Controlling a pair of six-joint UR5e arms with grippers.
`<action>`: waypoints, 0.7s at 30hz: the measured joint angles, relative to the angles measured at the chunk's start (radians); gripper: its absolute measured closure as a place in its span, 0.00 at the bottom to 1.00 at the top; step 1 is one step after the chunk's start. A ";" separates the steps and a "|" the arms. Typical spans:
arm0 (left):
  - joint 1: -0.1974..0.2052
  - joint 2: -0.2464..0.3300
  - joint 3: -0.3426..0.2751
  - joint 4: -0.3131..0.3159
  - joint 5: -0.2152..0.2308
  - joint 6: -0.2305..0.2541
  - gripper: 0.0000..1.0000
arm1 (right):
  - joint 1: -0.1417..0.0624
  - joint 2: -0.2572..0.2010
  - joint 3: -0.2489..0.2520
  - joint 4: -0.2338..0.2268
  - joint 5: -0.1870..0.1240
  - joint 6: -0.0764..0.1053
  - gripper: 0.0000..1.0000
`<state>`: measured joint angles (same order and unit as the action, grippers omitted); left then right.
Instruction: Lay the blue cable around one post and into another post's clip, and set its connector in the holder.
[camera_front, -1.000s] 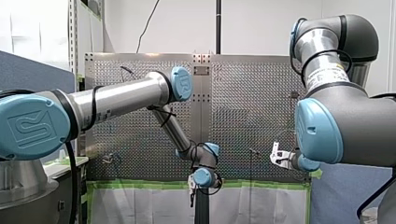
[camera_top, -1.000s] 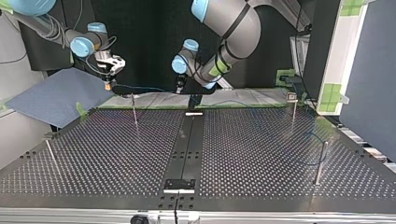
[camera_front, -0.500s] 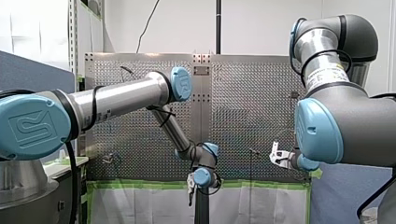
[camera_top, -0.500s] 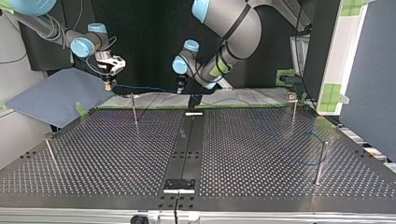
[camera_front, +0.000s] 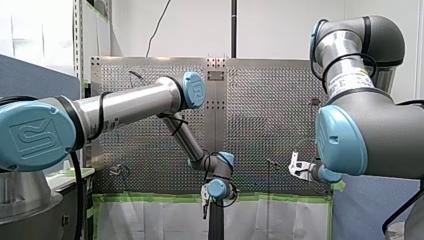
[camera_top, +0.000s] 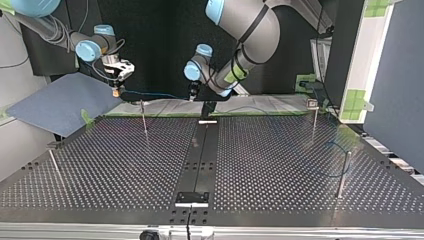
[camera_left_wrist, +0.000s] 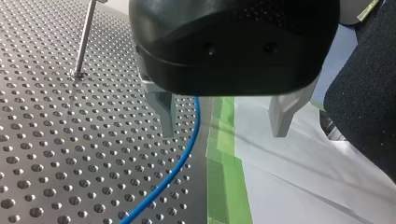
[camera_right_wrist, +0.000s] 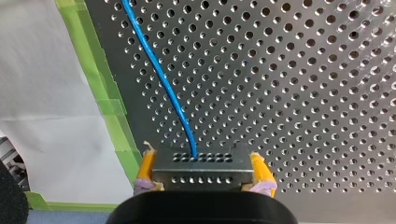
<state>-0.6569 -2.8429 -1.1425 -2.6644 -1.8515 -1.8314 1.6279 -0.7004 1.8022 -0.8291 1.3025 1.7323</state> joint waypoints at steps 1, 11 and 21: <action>0.000 0.000 0.000 0.001 -0.001 0.000 0.00 | 0.000 0.000 0.000 0.000 0.000 0.000 1.00; 0.003 0.000 0.001 0.002 -0.038 -0.002 0.22 | 0.000 0.000 0.000 0.003 0.000 -0.002 1.00; 0.008 0.000 0.005 0.003 -0.044 -0.004 0.60 | 0.000 0.000 0.000 0.003 0.000 -0.003 1.00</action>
<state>-0.6492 -2.8430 -1.1375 -2.6609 -1.8958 -1.8351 1.6282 -0.7004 1.8024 -0.8256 1.3026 1.7294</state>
